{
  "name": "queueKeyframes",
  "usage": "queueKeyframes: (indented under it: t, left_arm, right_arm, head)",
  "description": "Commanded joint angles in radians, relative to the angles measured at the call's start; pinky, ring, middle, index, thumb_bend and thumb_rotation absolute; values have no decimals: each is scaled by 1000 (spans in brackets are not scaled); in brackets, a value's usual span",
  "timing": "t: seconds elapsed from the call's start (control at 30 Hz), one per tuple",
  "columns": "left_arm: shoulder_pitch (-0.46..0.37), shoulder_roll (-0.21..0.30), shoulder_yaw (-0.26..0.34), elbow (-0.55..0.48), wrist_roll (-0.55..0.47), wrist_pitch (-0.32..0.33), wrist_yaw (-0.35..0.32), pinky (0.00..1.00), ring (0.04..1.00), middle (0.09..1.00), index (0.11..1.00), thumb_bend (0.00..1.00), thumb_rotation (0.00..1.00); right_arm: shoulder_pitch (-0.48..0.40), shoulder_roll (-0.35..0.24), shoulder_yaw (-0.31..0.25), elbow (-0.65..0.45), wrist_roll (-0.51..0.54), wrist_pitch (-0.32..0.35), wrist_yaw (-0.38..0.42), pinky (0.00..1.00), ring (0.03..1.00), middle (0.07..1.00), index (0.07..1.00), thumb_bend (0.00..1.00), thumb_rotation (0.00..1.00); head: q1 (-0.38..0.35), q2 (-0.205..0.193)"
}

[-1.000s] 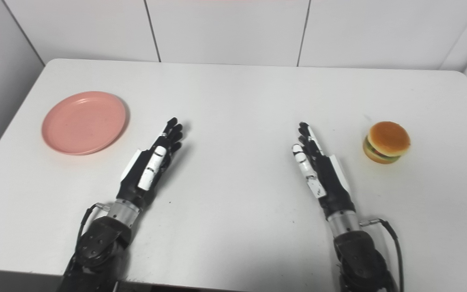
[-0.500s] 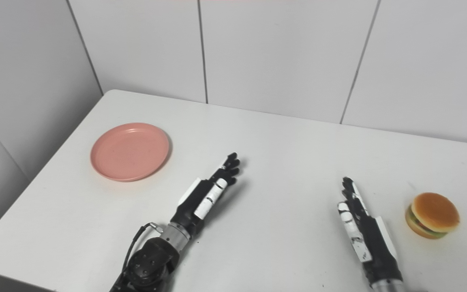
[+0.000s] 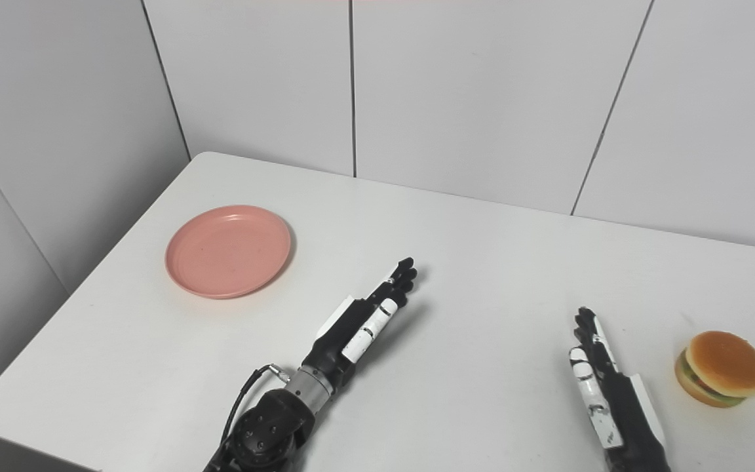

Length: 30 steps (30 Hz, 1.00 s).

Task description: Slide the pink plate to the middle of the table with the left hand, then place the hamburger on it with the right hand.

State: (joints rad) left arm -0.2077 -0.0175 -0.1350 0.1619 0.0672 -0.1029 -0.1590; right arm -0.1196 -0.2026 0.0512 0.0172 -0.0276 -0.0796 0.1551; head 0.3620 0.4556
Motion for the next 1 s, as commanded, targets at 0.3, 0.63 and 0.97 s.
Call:
queueKeyframes:
  t: [0.3,0.63,0.97]
  left_arm:
    - [105,-5,4,12,-36,40,-2,987,999,1000,1000,451,1000]
    - [96,9,28,-114,-95,97,-13,1000,1000,1000,1000,434,1000]
    - [63,26,51,-300,-165,231,-19,1000,1000,1000,1000,519,976]
  right_arm:
    - [11,21,11,-33,3,28,3,1000,1000,1000,1000,0,1000]
    - [17,29,15,-75,-5,71,-1,1000,1000,1000,1000,0,1000]
    - [17,33,18,-110,-1,109,4,1000,1000,1000,1000,0,1000]
  head:
    - [32,25]
    - [66,22]
    - [78,24]
